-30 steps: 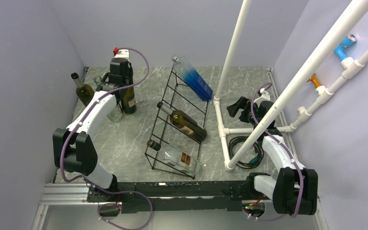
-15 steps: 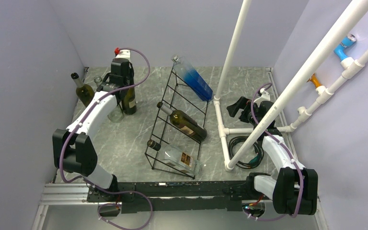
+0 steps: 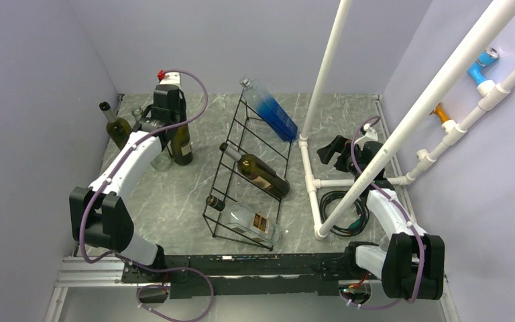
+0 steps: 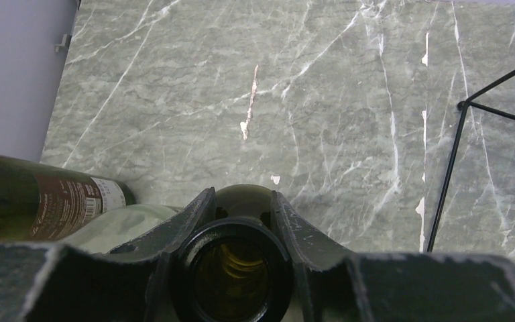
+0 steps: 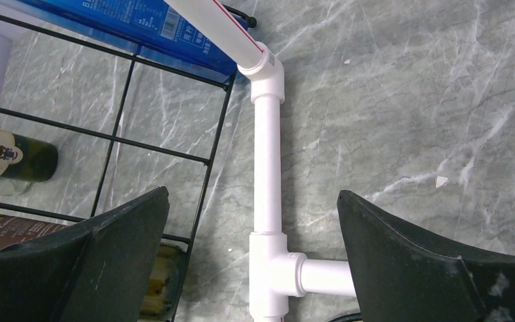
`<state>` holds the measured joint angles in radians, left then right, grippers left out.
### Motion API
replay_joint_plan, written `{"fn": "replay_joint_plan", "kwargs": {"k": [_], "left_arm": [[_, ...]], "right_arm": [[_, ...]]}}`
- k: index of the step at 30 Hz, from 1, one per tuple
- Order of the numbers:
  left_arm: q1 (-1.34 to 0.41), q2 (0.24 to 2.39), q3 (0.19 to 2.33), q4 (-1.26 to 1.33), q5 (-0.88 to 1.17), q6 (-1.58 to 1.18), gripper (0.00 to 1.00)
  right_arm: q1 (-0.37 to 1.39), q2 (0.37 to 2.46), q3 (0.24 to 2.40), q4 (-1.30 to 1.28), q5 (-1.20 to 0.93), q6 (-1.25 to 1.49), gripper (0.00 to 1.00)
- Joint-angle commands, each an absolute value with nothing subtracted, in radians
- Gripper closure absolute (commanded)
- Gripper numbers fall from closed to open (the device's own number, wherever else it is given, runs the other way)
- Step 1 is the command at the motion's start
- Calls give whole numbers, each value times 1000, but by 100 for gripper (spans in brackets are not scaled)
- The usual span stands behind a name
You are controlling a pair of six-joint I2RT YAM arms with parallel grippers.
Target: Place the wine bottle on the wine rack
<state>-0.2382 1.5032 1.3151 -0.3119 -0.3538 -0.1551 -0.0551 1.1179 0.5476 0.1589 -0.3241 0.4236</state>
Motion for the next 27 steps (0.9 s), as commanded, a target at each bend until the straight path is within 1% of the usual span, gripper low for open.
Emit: {"fn": "replay_joint_plan", "kwargs": {"k": [1,14,21,27], "left_arm": [[-241,1413,1316,-265,-355,-188,100],[-242,1249,1227,-184,-356,-242,100],[-252,1177,1247,-201,-360,-260,100],[-255,1072,1272,-235,-371,-282,100]], "right_arm": [[-52,1120,554,183,-343,433,0],[-52,1128,548,189,-342,435,0],[-52,1142,551,192,-343,436,0],[-52,1132,548,193,-345,437,0]]}}
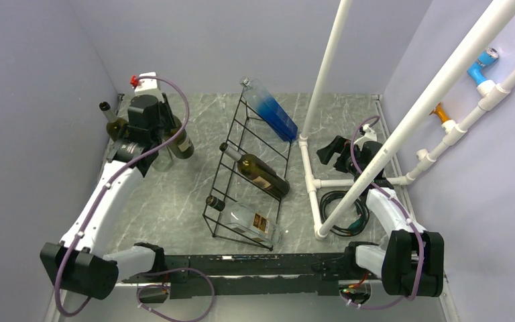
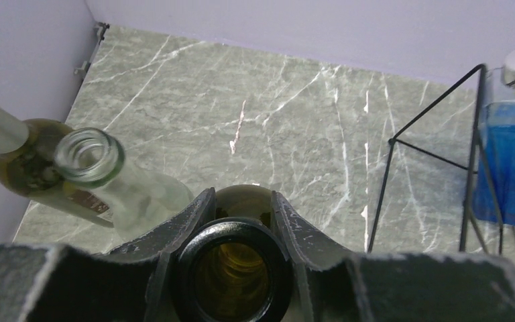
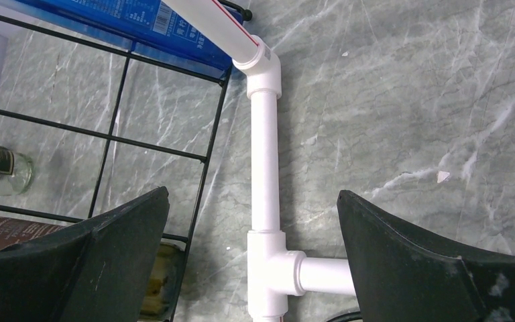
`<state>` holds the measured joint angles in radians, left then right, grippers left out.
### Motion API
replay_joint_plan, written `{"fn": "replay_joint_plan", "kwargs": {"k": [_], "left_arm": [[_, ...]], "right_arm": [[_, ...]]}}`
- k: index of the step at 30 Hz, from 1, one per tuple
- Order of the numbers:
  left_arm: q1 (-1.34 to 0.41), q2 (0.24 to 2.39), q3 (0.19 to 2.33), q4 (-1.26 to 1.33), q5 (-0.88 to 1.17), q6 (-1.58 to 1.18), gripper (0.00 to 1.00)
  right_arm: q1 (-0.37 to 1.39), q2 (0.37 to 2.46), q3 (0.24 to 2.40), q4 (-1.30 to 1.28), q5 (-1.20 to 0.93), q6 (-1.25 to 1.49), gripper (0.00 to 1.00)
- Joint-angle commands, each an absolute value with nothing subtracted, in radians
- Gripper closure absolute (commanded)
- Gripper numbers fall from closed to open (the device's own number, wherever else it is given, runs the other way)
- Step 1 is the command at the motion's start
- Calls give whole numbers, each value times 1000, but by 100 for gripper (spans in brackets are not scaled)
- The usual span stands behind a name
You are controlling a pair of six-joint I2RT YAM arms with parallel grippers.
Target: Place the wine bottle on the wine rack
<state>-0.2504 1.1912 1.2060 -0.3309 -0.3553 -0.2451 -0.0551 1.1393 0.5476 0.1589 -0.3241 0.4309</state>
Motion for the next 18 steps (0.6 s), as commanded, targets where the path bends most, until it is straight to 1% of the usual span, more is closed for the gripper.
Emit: {"fn": "replay_joint_plan", "kwargs": {"k": [1,10,18], "left_arm": [[-255,1049,1270,-237,-373,-289,100],[-255,825,1311,-293,-368,-377,100],[-255,705,1394,-365,-307,-459,100]], "right_arm": [[-52,1133,549,193,-346,438,0],[-52,1118,548,189,-355,441,0],[-52,1105,543,187,-354,442,0]]}}
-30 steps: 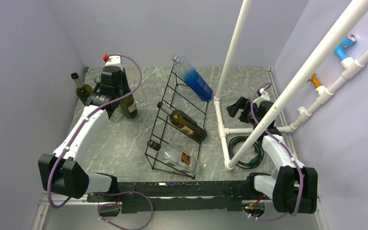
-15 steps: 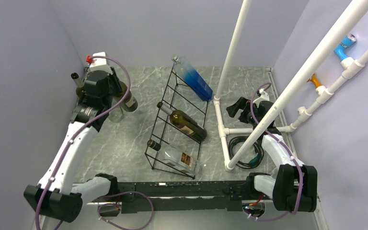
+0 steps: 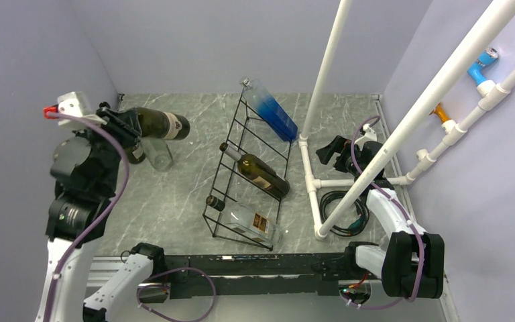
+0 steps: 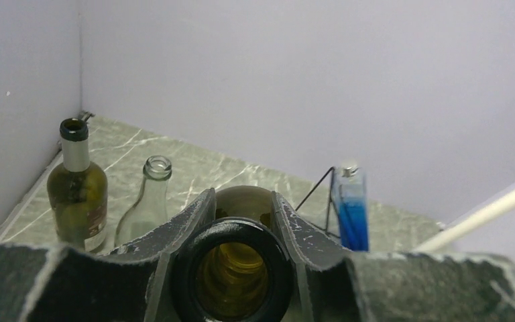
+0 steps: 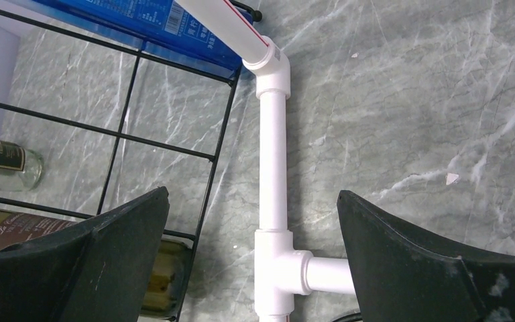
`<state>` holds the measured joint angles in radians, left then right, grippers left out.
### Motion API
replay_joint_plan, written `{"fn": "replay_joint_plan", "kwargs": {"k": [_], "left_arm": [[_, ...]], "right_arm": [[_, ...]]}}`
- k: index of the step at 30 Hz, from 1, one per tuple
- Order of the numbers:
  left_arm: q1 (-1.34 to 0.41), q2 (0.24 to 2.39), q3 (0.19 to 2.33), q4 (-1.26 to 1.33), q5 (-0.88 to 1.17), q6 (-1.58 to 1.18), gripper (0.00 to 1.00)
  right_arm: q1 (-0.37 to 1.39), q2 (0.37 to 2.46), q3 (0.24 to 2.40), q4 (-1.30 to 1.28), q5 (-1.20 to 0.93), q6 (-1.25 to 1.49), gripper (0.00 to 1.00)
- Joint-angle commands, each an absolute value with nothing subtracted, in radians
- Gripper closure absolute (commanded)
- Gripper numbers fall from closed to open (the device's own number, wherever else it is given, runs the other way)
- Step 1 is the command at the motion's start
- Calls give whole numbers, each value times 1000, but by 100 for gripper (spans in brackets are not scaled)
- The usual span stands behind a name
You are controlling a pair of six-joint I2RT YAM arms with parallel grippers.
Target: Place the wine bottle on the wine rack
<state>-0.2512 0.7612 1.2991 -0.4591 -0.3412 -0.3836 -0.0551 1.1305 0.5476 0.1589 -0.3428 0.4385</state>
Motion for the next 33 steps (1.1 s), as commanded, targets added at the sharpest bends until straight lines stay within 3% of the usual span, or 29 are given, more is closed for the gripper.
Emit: {"fn": "replay_joint_plan", "kwargs": {"k": [1,14,33], "left_arm": [[-255,690,1404,-375,-308,-467,100],[-255,609,1450,-382,-161,-606,100],[-261,768,1290,-199,300,-852,100]], "right_arm": [[-52,1104,543,187,-357,442,0],[-52,1090,535,188,-360,445,0],[-52,1085,539,181,-365,445,0]]}}
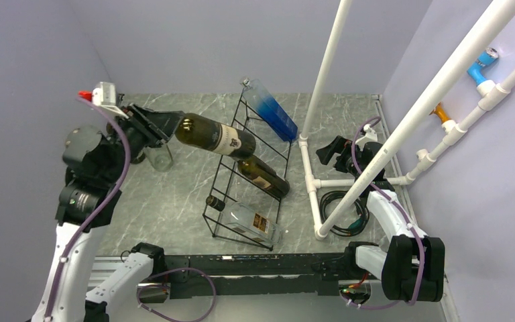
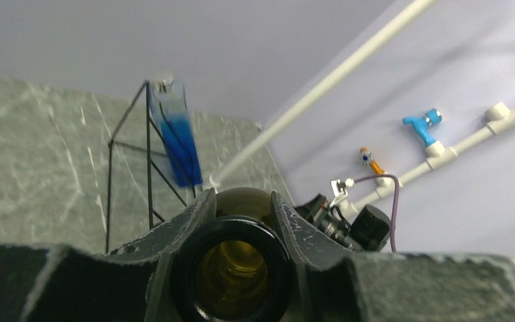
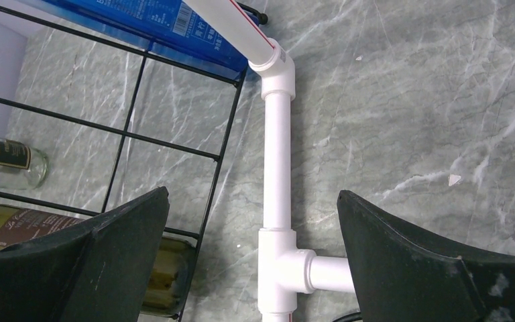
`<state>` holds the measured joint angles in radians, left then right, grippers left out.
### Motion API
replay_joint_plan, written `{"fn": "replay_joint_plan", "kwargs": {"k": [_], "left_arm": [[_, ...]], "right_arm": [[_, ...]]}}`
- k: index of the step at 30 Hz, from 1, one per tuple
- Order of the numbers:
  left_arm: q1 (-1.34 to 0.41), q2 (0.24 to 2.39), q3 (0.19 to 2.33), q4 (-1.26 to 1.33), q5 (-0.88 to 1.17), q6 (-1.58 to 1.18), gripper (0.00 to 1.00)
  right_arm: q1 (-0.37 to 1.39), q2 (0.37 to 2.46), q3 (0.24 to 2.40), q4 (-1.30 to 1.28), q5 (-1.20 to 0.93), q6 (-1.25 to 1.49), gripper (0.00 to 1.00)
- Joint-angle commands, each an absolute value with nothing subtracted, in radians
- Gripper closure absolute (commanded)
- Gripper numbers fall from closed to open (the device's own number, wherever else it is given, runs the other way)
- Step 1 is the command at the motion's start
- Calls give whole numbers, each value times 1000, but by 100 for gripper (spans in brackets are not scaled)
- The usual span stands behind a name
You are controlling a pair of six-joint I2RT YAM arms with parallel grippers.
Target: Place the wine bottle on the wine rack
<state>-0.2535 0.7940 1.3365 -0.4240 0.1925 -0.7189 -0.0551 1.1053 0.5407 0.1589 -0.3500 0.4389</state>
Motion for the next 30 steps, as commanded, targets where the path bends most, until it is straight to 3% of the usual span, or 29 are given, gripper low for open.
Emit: {"fn": "replay_joint_plan", "kwargs": {"k": [1,30], "left_arm": [[-267,763,1261,-186,301,-872,100],[-765,800,1022,-280,-230,-752,100]], "right_arm": [[-53,1083,540,181,-365,444,0],[-51,1104,536,190,-362,445,0]]}}
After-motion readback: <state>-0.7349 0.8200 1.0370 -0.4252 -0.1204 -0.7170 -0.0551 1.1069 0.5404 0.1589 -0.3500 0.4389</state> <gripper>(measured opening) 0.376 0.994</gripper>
